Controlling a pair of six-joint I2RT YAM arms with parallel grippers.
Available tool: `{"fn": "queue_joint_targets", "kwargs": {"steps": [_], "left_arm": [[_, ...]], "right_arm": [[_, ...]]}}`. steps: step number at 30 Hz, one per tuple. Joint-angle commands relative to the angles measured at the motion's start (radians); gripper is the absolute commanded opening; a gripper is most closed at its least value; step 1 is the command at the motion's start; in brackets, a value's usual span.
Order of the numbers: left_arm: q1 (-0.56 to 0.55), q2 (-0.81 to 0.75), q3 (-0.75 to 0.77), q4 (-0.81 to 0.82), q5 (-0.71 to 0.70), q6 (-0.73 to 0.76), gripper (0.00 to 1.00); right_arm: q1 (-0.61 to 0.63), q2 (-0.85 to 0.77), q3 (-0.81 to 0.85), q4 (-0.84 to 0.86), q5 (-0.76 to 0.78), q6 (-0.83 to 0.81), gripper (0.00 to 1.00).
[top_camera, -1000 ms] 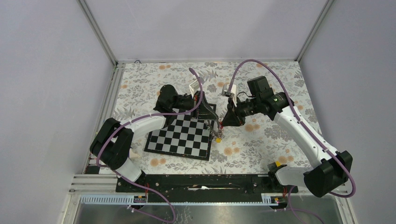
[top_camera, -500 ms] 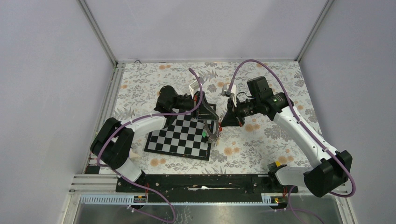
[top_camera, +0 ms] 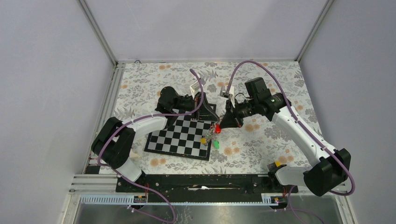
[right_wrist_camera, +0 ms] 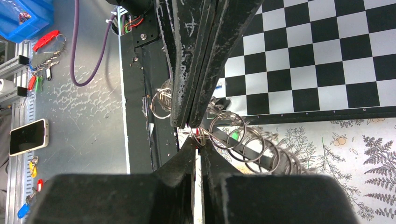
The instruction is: Put the keys on the keyring
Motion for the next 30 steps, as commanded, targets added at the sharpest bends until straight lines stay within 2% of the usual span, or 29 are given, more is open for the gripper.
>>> {"fn": "queue_joint_targets", "kwargs": {"steps": [1, 4, 7, 13, 16, 20, 30], "left_arm": [[-0.016, -0.005, 0.010, 0.090, -0.017, 0.003, 0.00], [-0.016, -0.005, 0.008, 0.092, -0.017, 0.004, 0.00], [-0.016, -0.005, 0.006, 0.093, -0.015, 0.005, 0.00], [-0.016, -0.005, 0.005, 0.093, -0.010, 0.003, 0.00], [-0.016, -0.008, 0.005, 0.094, -0.008, 0.003, 0.00], [-0.016, -0.010, 0.005, 0.094, -0.009, 0.002, 0.00], [-0.016, -0.011, 0.006, 0.094, -0.010, -0.001, 0.00]], "right_arm": [[0.014, 0.010, 0.003, 0.052, -0.034, 0.010, 0.00], [0.014, 0.007, 0.004, 0.048, -0.028, 0.006, 0.01], [0.012, -0.003, 0.019, 0.030, -0.008, -0.010, 0.07], [-0.018, -0.039, 0.049, 0.000, 0.007, -0.025, 0.28], [-0.032, -0.055, 0.071, -0.034, 0.005, -0.050, 0.34], [-0.045, -0.070, 0.100, -0.069, -0.002, -0.074, 0.36], [-0.049, -0.048, 0.111, -0.064, -0.040, -0.073, 0.35]]}}
